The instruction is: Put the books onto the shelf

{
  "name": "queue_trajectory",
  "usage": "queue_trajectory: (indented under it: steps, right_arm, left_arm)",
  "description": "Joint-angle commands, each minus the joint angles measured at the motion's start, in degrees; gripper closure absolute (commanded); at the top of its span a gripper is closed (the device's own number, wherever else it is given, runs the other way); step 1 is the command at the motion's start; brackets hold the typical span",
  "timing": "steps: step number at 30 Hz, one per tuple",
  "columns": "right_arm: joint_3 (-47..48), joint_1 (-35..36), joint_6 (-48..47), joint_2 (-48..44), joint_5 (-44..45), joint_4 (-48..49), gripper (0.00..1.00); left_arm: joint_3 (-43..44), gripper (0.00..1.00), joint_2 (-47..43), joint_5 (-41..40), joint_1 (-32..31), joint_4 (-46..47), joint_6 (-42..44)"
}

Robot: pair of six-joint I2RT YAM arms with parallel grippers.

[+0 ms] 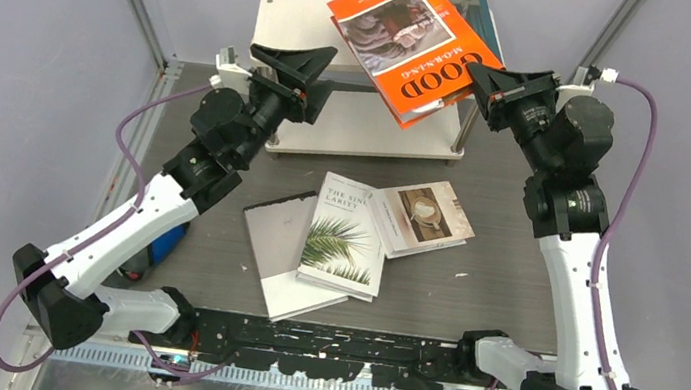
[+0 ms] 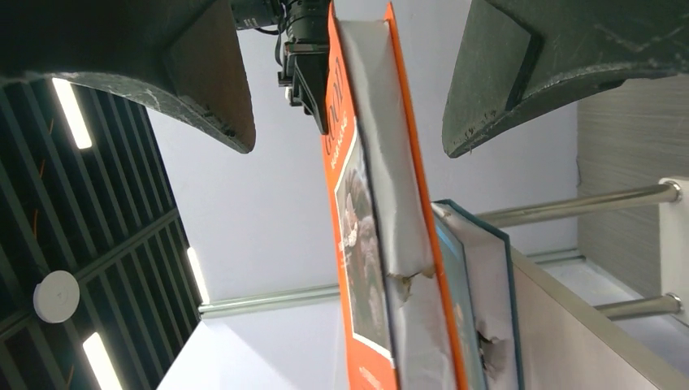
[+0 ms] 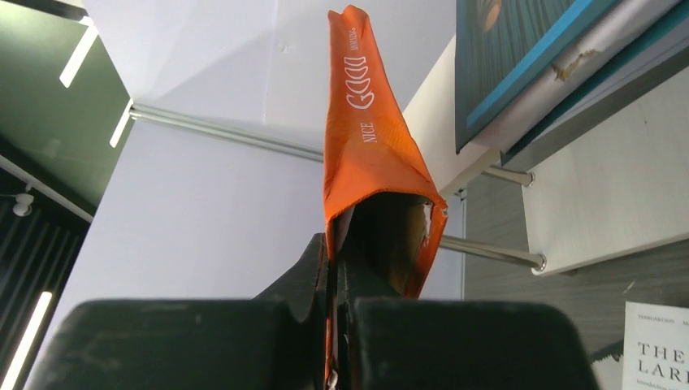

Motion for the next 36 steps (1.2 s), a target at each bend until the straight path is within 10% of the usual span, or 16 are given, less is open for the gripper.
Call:
queue_trajectory:
  steps: [1, 36]
  right_arm:
    - [3.2, 0.1, 2.4, 1.0, 4.8, 11.0, 0.99]
    - [4.9, 0.3, 7.4, 18.0, 28.0, 25.2, 0.99]
  left_arm:
    - [2.8, 0.15, -1.0, 4.5, 3.3, -0.7, -0.5]
    - [5.3, 0.15, -1.1, 16.5, 16.9, -3.1, -0.3]
